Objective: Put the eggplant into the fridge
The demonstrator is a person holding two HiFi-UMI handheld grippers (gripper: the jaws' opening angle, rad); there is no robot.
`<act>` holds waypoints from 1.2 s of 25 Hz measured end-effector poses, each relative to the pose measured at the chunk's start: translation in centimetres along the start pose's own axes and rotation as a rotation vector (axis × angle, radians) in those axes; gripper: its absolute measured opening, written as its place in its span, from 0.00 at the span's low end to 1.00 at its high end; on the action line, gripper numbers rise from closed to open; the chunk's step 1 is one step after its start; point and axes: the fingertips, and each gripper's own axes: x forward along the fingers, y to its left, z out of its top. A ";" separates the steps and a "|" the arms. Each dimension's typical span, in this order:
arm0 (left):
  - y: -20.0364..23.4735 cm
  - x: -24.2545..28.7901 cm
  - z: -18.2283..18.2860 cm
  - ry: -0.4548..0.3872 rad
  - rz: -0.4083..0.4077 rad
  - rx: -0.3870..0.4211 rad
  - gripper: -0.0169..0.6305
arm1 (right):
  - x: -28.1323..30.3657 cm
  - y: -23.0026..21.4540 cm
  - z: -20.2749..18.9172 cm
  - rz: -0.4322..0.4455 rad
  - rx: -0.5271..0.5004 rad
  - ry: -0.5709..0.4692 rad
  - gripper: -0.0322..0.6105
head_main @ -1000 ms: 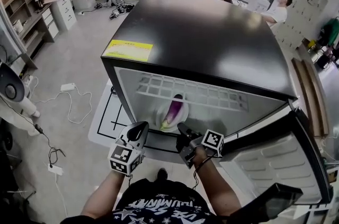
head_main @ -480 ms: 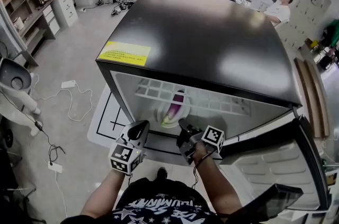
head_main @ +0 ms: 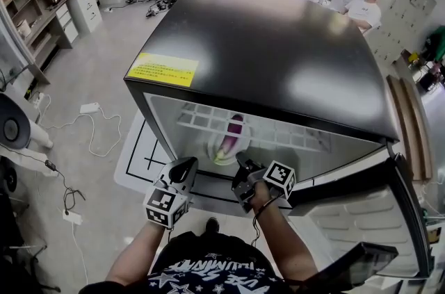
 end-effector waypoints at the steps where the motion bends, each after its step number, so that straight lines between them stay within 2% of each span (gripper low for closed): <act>1: -0.1 0.0 0.3 -0.009 -0.005 0.001 0.04 | 0.0 0.1 0.1 -0.002 -0.010 -0.010 0.08; 7: -1.1 0.0 1.1 -0.045 -0.057 0.010 0.04 | -0.2 0.8 0.6 -0.034 -0.090 -0.026 0.08; 20: -1.5 0.5 1.0 -0.041 -0.066 0.006 0.04 | 0.0 0.2 -0.1 -0.109 -0.159 0.051 0.09; 22: -1.4 0.5 0.7 -0.033 -0.066 0.004 0.04 | 0.1 0.4 -0.3 -0.104 -0.174 0.065 0.16; 30: -1.2 0.5 0.8 -0.046 -0.073 0.002 0.04 | 0.1 0.2 -0.5 -0.140 -0.203 0.065 0.17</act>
